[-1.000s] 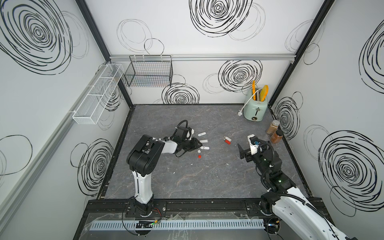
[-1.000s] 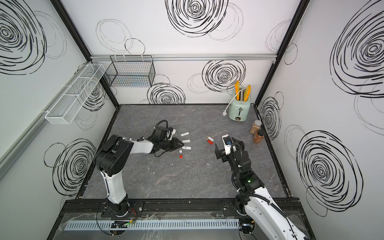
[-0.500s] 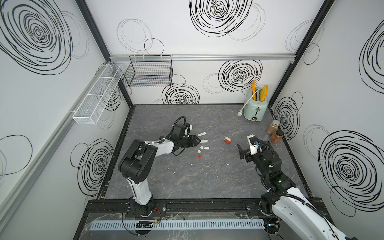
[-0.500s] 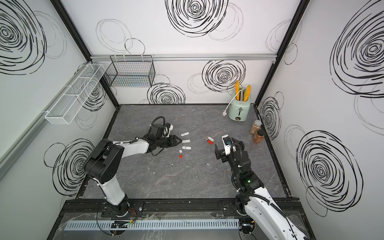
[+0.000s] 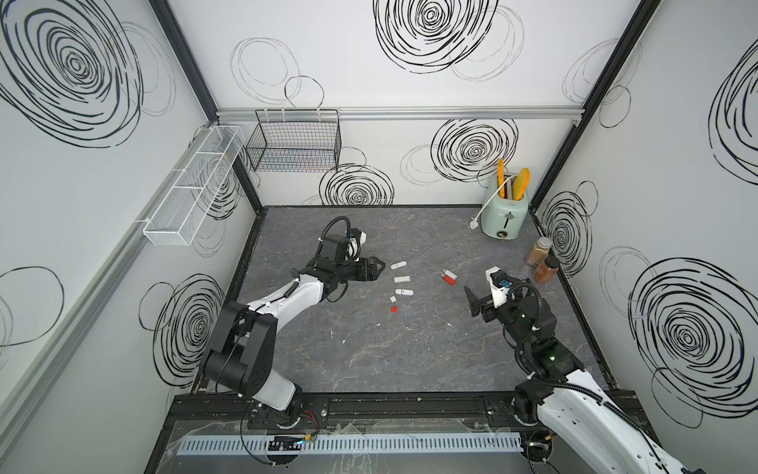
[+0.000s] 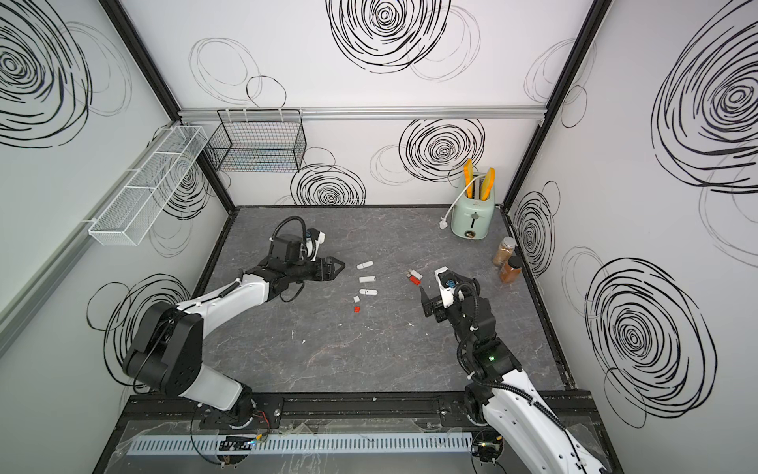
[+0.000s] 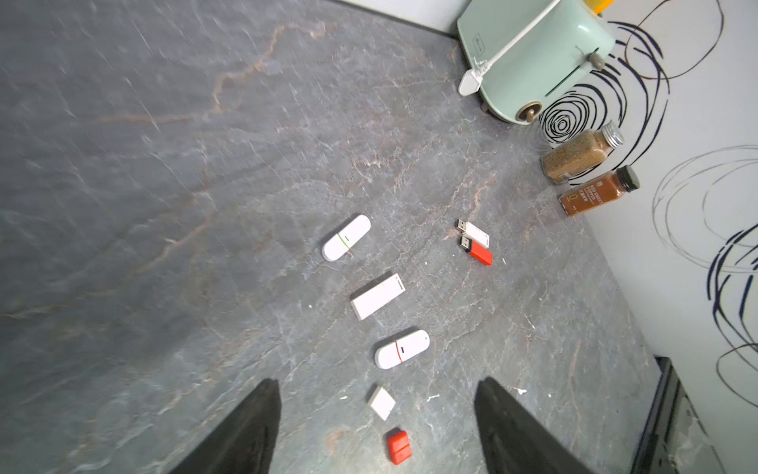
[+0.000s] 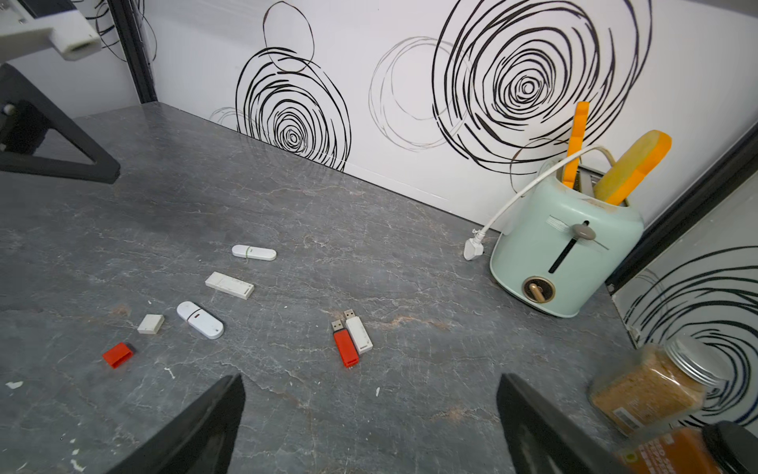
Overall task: Close the usb drive cover
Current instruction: Place the USB drive at the center of the board, then adjust the cover at the center of the board.
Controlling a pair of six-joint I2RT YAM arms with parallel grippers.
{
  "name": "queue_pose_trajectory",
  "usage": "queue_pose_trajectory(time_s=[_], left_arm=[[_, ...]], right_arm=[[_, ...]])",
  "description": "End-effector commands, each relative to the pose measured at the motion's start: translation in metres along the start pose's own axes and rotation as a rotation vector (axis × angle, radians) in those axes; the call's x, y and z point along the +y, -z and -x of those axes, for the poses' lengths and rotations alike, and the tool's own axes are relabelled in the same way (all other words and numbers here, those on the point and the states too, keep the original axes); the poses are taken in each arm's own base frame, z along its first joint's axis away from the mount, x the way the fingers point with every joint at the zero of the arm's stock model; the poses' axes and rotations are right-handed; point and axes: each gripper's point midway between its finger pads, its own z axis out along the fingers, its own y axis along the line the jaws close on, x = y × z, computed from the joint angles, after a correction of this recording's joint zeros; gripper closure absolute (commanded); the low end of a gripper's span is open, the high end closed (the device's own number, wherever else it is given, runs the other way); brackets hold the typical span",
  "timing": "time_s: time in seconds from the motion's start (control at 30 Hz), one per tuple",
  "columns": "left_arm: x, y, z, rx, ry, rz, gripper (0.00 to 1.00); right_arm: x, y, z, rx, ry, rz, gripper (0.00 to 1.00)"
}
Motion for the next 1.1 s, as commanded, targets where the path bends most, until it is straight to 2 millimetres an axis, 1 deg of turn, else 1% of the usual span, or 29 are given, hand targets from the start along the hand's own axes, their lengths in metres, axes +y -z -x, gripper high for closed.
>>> queue_pose_trajectory(time_s=[0.0, 0.2, 0.27, 0.33, 0.4, 0.5, 0.6, 0.77, 0.83, 0.93, 1.07], left_arm=[[0.002, 0.025, 0.017, -0.055, -0.063, 0.008, 0.15], [0.022, 0.051, 0.012, -0.067, -0.025, 0.003, 0.10], [0.030, 0.055, 0.009, -0.083, -0.011, 0.002, 0.07], [0.037, 0.062, 0.010, -0.114, 0.005, 0.005, 0.03], [0.039, 0.067, 0.011, -0.128, -0.031, 0.014, 0.00], [0.041, 0.074, 0.011, -0.163, -0.096, 0.045, 0.02], [0.038, 0.082, 0.009, -0.188, -0.161, 0.054, 0.02], [0.044, 0.090, 0.004, -0.211, -0.183, 0.070, 0.02], [0.046, 0.091, 0.004, -0.217, -0.188, 0.079, 0.02], [0.045, 0.091, 0.005, -0.220, -0.189, 0.071, 0.02], [0.045, 0.091, 0.003, -0.221, -0.195, 0.073, 0.02]], right_arm=[[0.010, 0.000, 0.006, -0.020, -0.015, 0.053, 0.01], [0.024, -0.003, 0.001, 0.013, -0.029, 0.109, 0.01], [0.028, -0.004, 0.002, 0.019, -0.035, 0.127, 0.01], [0.032, -0.006, 0.000, 0.052, -0.058, 0.139, 0.01], [0.035, -0.008, 0.000, 0.072, -0.085, 0.151, 0.01], [0.050, -0.011, 0.005, 0.100, -0.117, 0.211, 0.01], [0.069, -0.018, 0.006, 0.160, -0.158, 0.267, 0.01], [0.119, -0.035, 0.007, 0.220, -0.167, 0.371, 0.01], [0.138, -0.047, 0.007, 0.266, -0.196, 0.418, 0.01], [0.162, -0.067, 0.004, 0.343, -0.222, 0.469, 0.01], [0.185, -0.091, 0.003, 0.418, -0.253, 0.511, 0.01]])
